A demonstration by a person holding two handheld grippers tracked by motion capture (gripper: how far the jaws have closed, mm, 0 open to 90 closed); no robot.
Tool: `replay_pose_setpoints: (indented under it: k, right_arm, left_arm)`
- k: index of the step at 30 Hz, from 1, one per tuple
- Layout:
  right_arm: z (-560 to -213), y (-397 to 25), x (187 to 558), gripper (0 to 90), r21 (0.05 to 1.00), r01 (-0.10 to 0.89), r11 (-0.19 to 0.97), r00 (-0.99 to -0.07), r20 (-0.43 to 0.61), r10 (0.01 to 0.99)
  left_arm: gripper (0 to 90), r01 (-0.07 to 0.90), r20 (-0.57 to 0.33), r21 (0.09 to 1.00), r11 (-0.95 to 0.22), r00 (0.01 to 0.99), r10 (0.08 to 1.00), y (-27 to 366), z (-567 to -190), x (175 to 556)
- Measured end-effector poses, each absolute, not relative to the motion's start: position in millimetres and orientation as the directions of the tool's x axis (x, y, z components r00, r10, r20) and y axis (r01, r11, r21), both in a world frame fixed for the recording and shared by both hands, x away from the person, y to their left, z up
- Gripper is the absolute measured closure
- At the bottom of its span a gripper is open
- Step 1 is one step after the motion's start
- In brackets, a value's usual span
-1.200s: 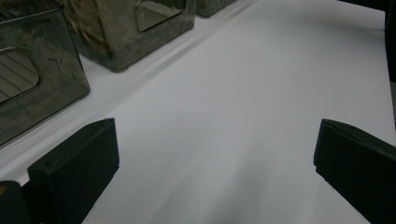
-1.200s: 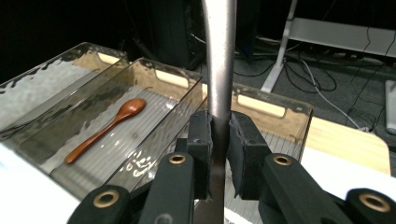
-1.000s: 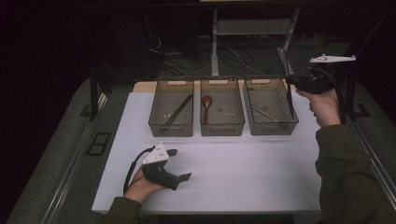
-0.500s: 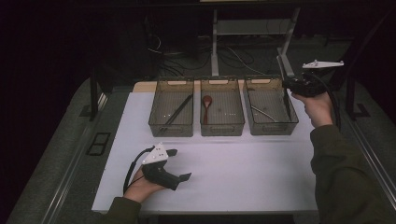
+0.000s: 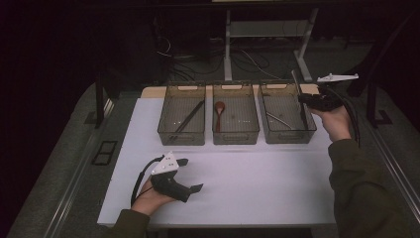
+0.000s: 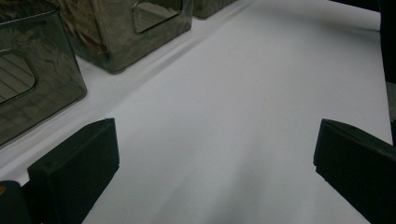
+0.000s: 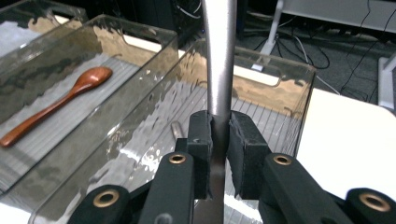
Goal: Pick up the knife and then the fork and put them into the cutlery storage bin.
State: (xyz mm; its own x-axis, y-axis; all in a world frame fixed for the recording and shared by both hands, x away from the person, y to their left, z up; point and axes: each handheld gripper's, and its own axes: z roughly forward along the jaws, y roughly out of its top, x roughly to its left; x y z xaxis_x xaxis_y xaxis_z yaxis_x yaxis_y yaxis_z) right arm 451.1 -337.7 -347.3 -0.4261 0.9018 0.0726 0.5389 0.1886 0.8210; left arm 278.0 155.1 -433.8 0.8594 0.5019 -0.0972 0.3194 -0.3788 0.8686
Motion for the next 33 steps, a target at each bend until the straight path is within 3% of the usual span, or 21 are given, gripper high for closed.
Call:
replay_pose_setpoints:
  k: [33]
  right_arm:
    - [-375.3, -320.8, 469.8, 78.0, 0.745, 0.617, 0.254, -0.425, 0.044, 0.904]
  left_arm:
    - [0.0, 0.317, -0.098, 0.871, -0.375, 0.86, 0.5, 154.8, -433.0, 277.5]
